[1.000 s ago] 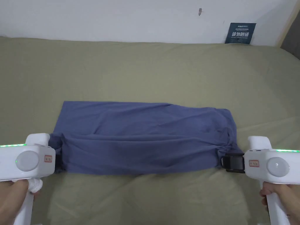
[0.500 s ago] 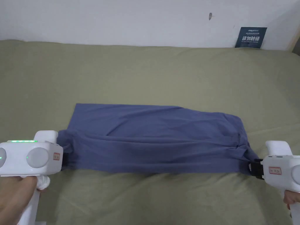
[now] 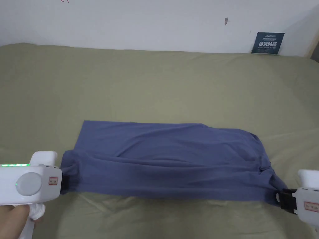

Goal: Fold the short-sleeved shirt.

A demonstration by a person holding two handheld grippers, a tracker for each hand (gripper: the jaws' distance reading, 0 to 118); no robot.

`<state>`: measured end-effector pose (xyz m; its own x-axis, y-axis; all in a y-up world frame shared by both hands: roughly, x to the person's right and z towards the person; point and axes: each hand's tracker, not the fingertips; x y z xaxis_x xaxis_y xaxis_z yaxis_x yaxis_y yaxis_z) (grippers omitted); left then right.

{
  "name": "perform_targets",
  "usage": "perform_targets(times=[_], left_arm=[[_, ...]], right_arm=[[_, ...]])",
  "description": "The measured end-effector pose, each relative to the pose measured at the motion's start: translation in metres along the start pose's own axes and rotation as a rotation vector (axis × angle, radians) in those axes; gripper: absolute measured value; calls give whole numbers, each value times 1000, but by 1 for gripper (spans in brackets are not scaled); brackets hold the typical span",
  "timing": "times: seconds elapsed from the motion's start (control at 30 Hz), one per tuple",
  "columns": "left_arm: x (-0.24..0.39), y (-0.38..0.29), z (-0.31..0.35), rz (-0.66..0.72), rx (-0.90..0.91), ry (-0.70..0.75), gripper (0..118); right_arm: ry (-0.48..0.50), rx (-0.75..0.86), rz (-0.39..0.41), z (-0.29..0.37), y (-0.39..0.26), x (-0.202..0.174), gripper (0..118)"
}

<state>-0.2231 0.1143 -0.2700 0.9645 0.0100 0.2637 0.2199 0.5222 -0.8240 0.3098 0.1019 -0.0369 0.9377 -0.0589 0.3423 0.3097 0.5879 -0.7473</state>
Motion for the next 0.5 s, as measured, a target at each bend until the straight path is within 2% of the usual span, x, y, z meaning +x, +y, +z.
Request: perform_targets(times=[0.23, 0.4, 0.43, 0.47, 0.5], left_arm=[[-7, -31, 18, -11, -10, 4, 3], [-4, -34, 13, -16, -21, 11, 3], [-3, -34, 13, -21, -20, 15, 3], [-4, -35, 12, -20, -16, 17, 4], [-4, -35, 12, -18, -20, 15, 5]], right_arm=[[7, -20, 0, 23, -40, -3, 8], [1, -27, -11, 17, -43, -4, 9], [-3, -26, -8, 16, -43, -5, 14], [-3, -33, -2, 15, -43, -5, 31], [-5, -39, 5, 14, -43, -6, 40]])
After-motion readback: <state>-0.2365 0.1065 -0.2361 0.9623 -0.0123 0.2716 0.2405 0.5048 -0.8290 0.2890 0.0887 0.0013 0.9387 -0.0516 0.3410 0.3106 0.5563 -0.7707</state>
